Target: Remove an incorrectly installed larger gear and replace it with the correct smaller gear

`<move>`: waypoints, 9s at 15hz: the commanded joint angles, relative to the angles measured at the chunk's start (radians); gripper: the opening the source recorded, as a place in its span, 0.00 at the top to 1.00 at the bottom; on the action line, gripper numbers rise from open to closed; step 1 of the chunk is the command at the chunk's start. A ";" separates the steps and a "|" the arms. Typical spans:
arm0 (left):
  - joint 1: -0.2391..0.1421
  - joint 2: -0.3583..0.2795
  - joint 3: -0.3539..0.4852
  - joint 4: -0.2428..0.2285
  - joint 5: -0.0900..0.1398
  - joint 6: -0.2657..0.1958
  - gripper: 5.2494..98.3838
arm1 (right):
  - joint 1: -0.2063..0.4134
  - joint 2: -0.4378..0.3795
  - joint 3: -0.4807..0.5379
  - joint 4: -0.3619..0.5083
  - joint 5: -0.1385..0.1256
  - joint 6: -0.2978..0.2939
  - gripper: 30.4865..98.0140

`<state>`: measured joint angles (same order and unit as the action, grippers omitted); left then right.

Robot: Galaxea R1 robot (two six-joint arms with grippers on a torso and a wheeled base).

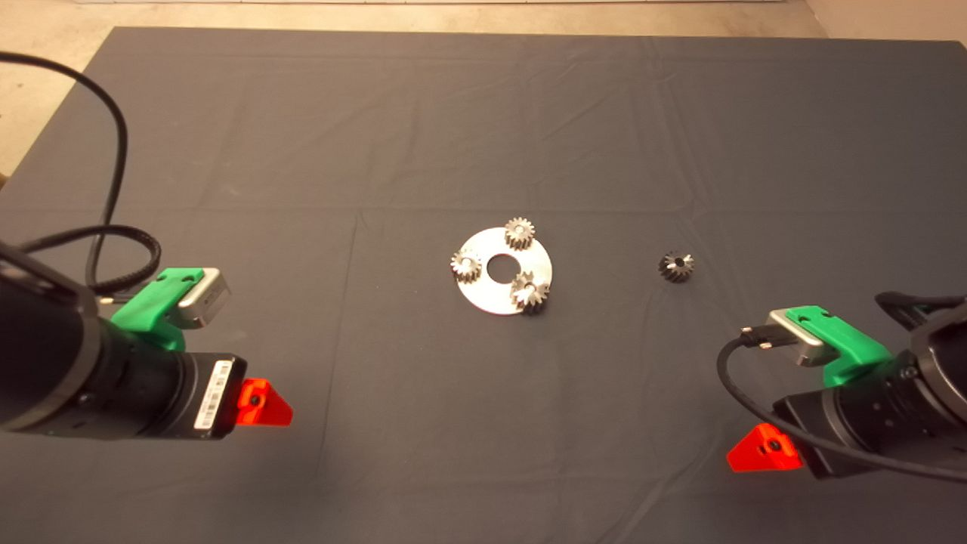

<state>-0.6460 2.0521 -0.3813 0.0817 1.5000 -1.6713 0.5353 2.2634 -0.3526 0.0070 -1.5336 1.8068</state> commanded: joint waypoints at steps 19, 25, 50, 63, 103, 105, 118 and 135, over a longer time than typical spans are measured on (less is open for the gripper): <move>-0.008 0.004 0.016 -0.017 0.006 -0.005 0.00 | 0.015 -0.001 0.006 0.001 -0.124 -0.004 0.01; -0.003 0.004 0.016 -0.017 0.006 -0.005 0.00 | 0.015 0.000 0.006 0.001 -0.124 -0.004 0.01; 0.005 0.004 0.016 -0.017 0.006 -0.005 0.00 | 0.015 0.000 0.006 0.001 -0.124 -0.004 0.01; 0.005 0.003 0.016 -0.018 0.006 -0.008 0.00 | 0.014 0.002 0.006 -0.001 -0.124 -0.004 0.01; 0.020 0.007 0.016 -0.019 0.006 -0.007 0.00 | 0.015 0.001 0.005 0.001 -0.124 -0.004 0.01; 0.020 0.007 0.016 -0.019 0.006 -0.005 0.00 | 0.017 -0.007 0.005 -0.001 -0.124 -0.003 0.01; 0.020 0.007 0.016 -0.019 0.006 -0.008 0.00 | 0.019 -0.021 0.005 0.001 -0.124 -0.003 0.01; 0.020 0.009 0.016 -0.019 0.006 -0.007 0.00 | 0.018 -0.013 0.003 -0.002 -0.124 -0.003 0.01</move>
<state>-0.6234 2.0608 -0.3794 0.0783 1.5000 -1.6747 0.5353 2.2413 -0.3526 0.0070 -1.5336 1.8068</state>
